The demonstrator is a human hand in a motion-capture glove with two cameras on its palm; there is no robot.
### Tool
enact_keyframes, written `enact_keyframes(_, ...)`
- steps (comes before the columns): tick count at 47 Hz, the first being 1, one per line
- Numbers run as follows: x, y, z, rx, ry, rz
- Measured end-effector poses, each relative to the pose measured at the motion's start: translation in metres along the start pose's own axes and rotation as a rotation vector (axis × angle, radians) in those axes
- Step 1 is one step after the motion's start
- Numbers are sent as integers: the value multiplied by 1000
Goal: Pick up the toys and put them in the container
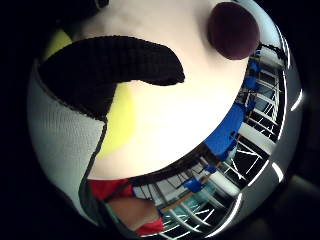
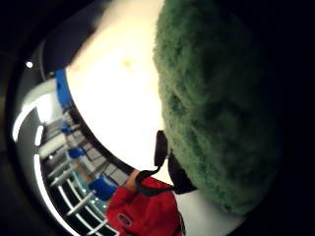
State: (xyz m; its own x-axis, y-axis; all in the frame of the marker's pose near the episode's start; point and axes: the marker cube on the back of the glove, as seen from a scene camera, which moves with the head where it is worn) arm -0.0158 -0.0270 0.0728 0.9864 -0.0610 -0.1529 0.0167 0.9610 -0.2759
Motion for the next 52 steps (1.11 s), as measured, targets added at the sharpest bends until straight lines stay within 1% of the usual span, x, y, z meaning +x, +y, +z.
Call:
enact_keyframes(8,-4,0,-2,99,-18,29)
enact_keyframes(16,-4,2,-14,202,-62,5)
enact_keyframes(23,1,8,-36,223,-134,-25)
enact_keyframes(32,-1,7,-98,284,-119,-20)
enact_keyframes(43,-37,-25,-172,331,-41,-26)
enact_keyframes(46,-51,-39,-192,345,-13,-64)
enact_keyframes(50,-76,-59,-220,366,49,-223)
enact_keyframes(52,-92,-71,-234,384,53,-194)
